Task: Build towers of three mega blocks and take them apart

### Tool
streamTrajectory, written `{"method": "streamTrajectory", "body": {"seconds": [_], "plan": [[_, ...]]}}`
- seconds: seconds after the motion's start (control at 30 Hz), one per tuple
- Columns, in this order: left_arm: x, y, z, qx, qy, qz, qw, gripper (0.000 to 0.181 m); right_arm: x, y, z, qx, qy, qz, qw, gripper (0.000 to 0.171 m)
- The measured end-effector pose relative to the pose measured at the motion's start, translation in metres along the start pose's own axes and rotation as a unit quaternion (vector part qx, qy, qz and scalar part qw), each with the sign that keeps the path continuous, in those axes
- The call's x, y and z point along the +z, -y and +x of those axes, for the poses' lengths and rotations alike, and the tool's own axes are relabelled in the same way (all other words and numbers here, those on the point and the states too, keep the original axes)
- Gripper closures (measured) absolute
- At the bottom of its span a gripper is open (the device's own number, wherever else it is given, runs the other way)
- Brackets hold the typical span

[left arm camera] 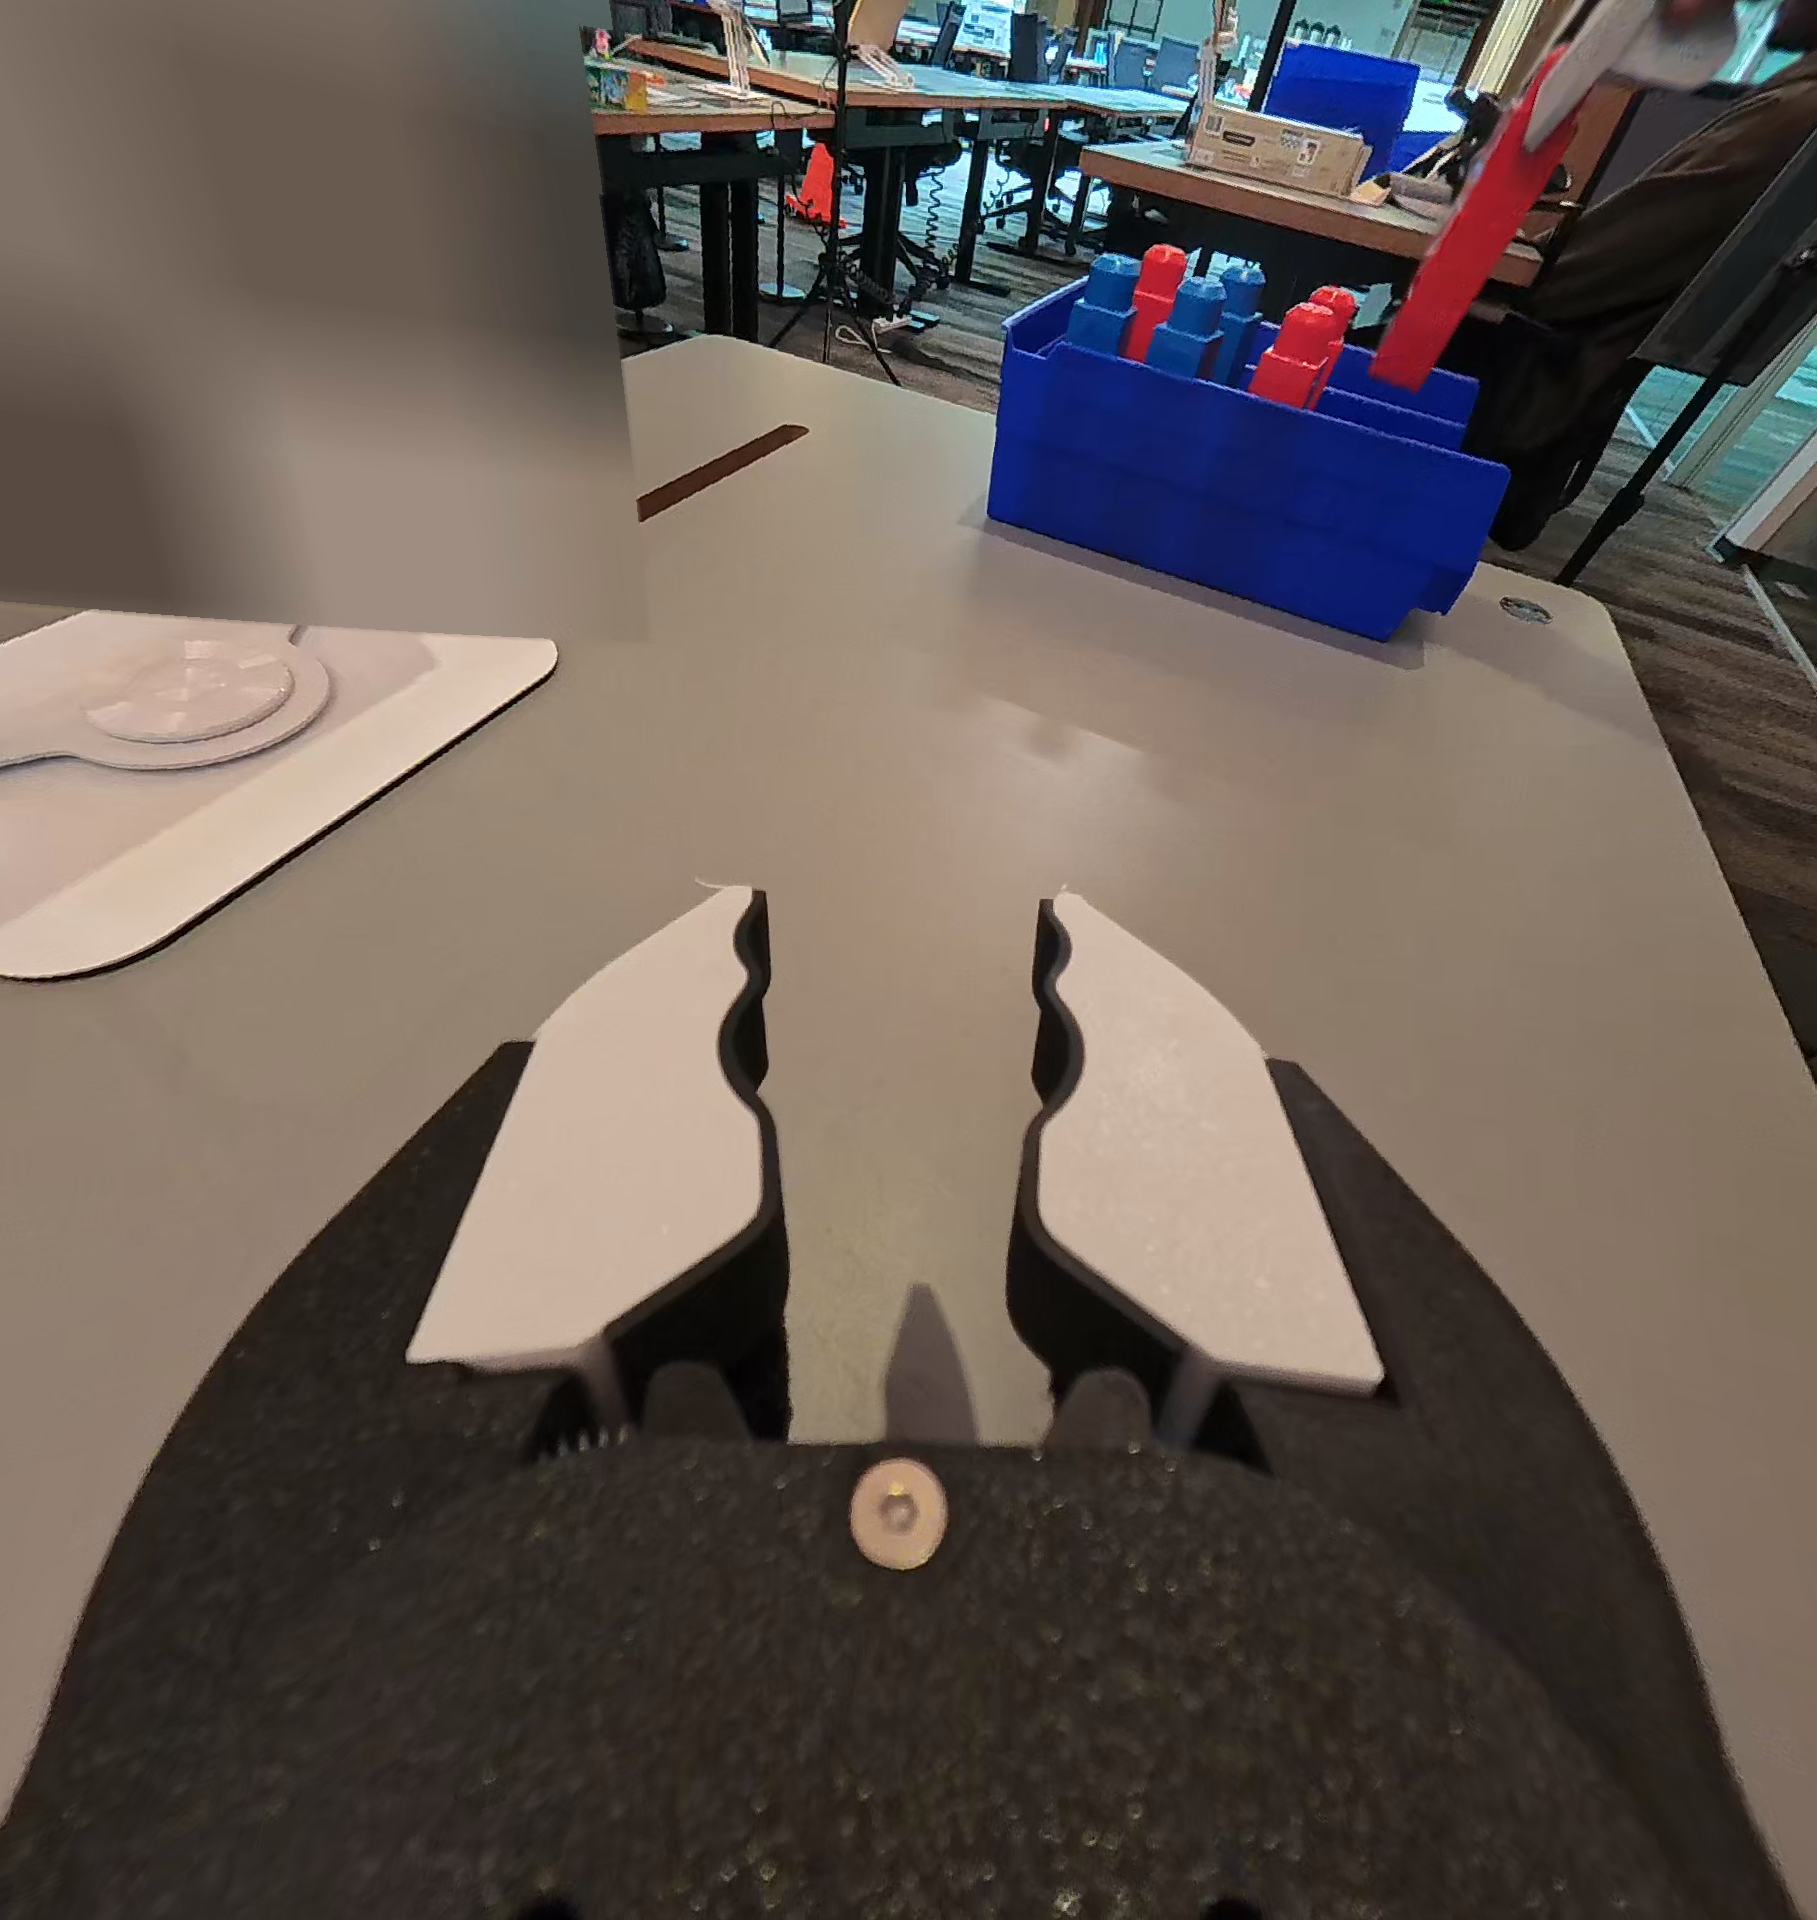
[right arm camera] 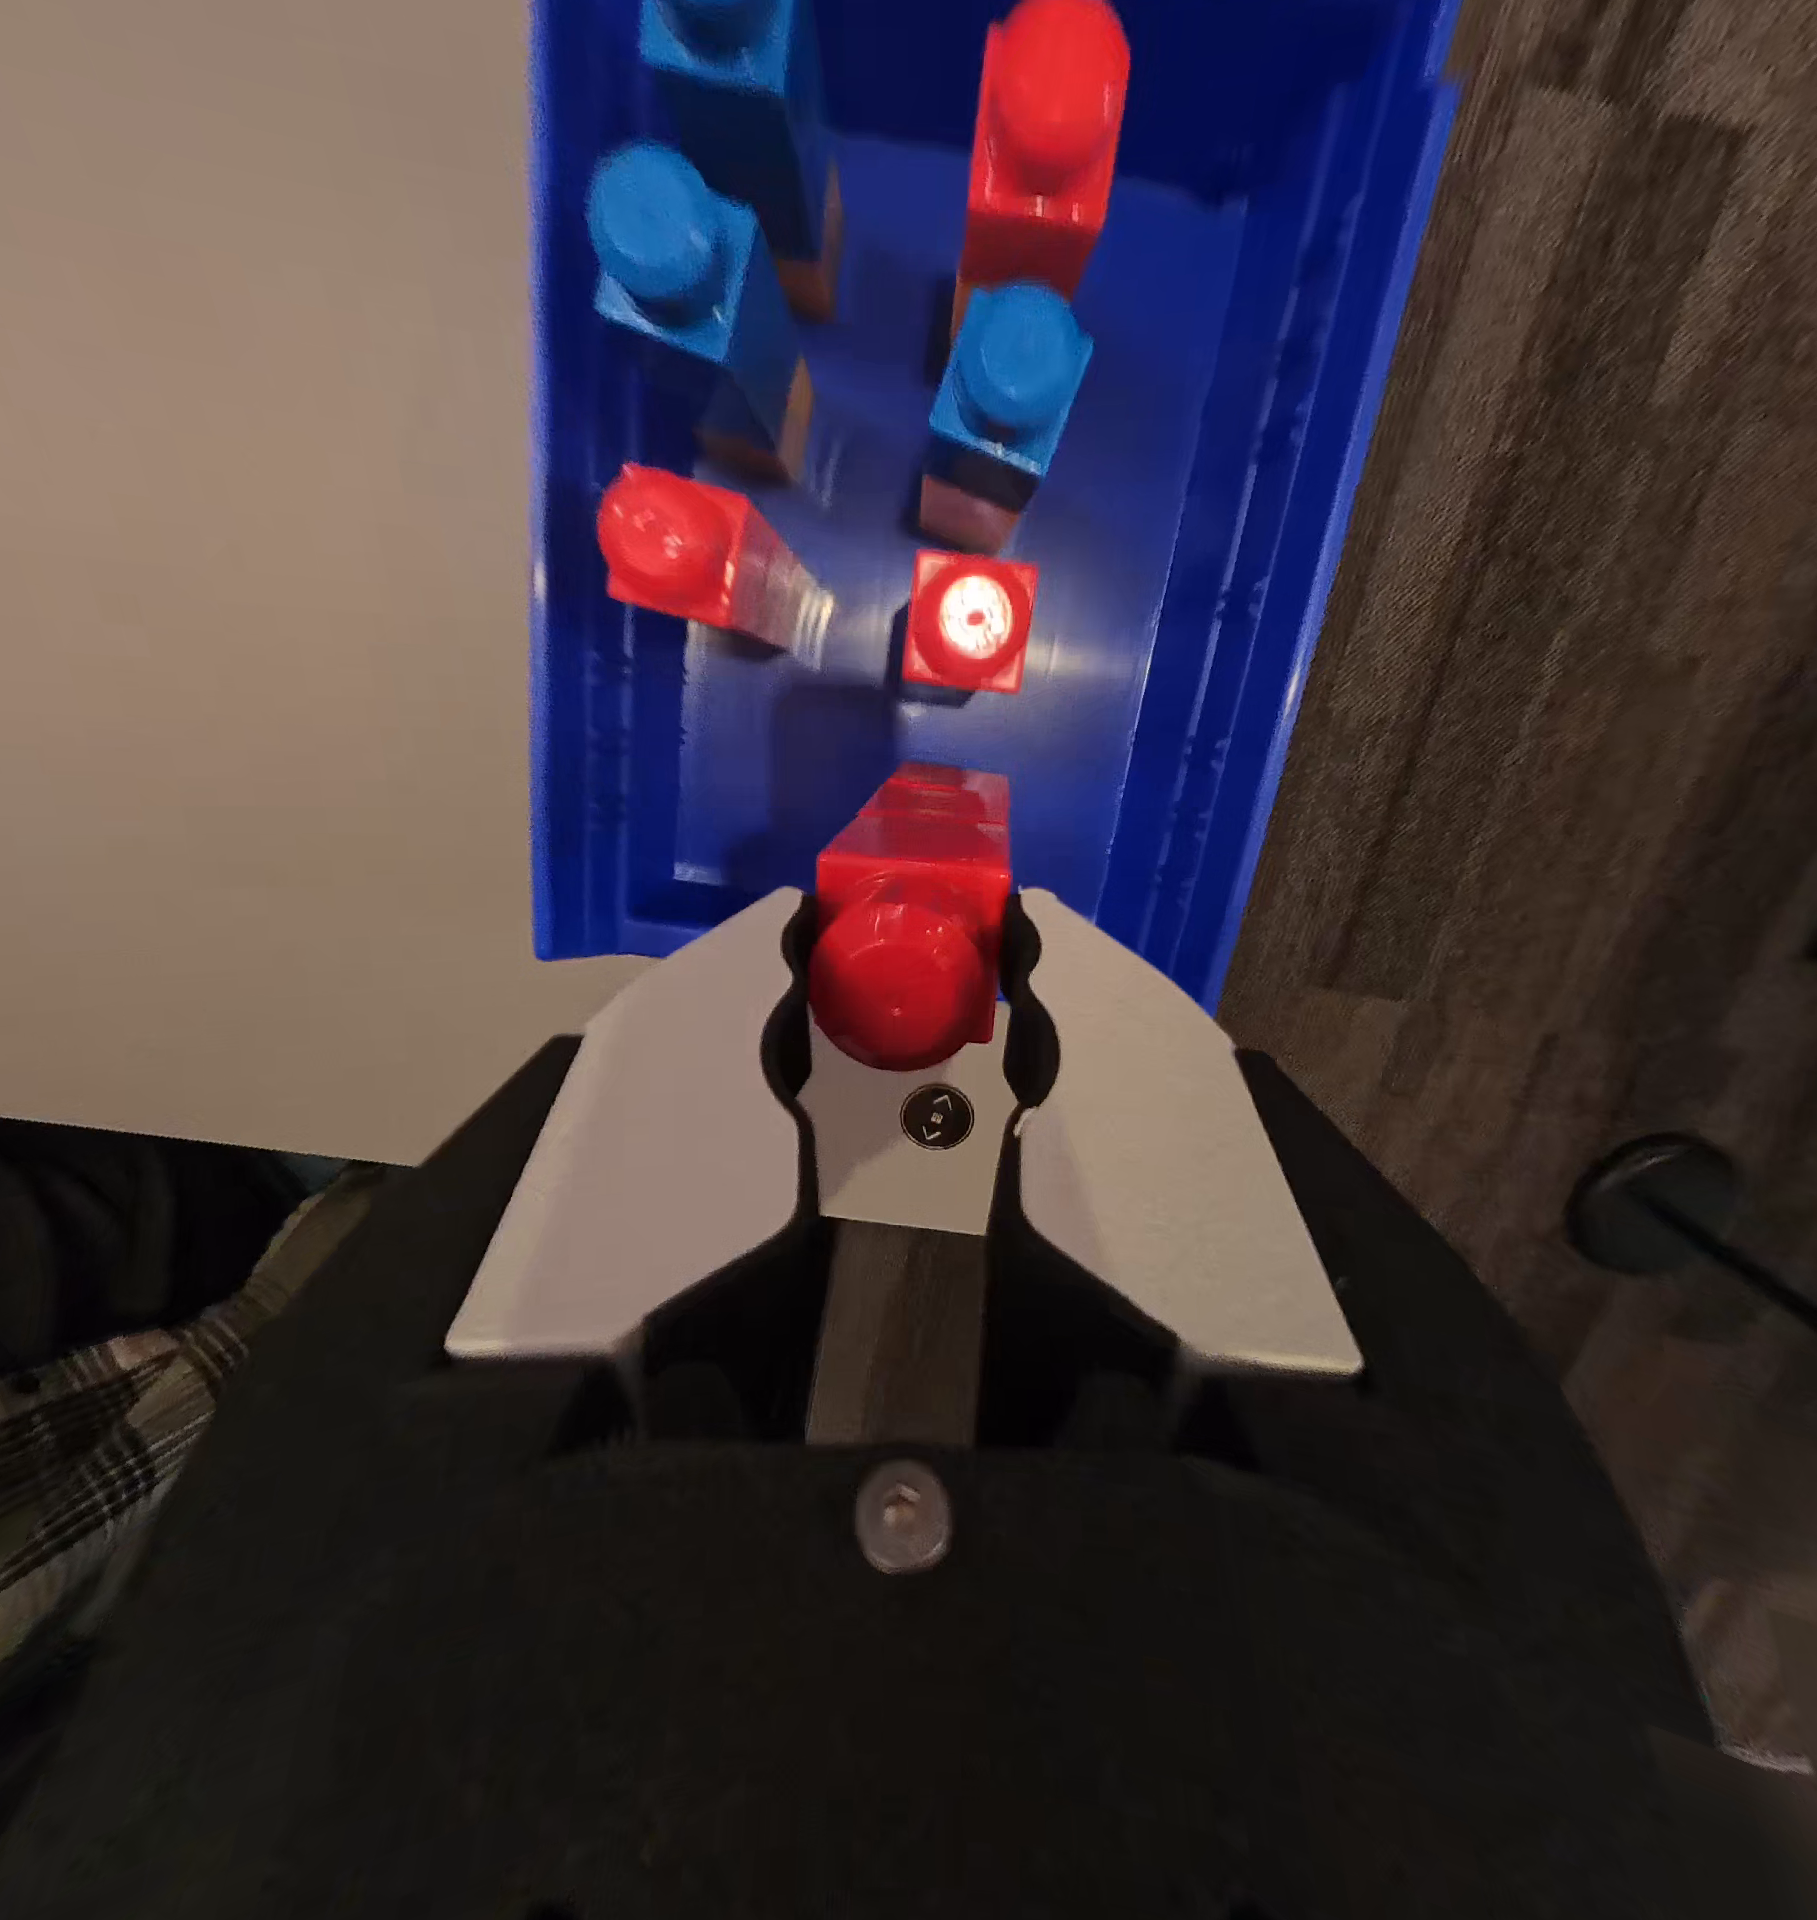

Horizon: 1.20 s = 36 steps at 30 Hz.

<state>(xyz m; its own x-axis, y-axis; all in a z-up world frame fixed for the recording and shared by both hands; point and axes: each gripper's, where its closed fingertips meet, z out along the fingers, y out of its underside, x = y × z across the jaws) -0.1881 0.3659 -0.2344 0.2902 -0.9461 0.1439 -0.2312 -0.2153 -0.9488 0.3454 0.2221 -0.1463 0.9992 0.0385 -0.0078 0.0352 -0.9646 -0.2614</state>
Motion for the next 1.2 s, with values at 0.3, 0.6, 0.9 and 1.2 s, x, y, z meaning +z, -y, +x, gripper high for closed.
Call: {"method": "streamTrajectory", "body": {"seconds": [0.3,0.6,0.9,1.2], "plan": [[0.006,-0.007,0.002,0.004,-0.004,-0.019,1.000,0.133,0.062,-0.015,0.001,-0.006,0.021,-0.034,0.999,0.138],[0.008,-0.013,0.003,0.008,-0.006,-0.035,0.999,0.133,0.085,-0.015,0.003,0.003,0.037,-0.027,0.999,0.138],[0.011,-0.015,0.004,0.007,-0.011,-0.040,0.999,0.133,0.095,-0.016,0.005,0.011,0.048,-0.016,0.999,0.138],[0.012,-0.016,0.004,0.005,-0.012,-0.041,0.999,0.133,0.093,-0.013,0.006,0.015,0.051,-0.009,0.999,0.126]]}}
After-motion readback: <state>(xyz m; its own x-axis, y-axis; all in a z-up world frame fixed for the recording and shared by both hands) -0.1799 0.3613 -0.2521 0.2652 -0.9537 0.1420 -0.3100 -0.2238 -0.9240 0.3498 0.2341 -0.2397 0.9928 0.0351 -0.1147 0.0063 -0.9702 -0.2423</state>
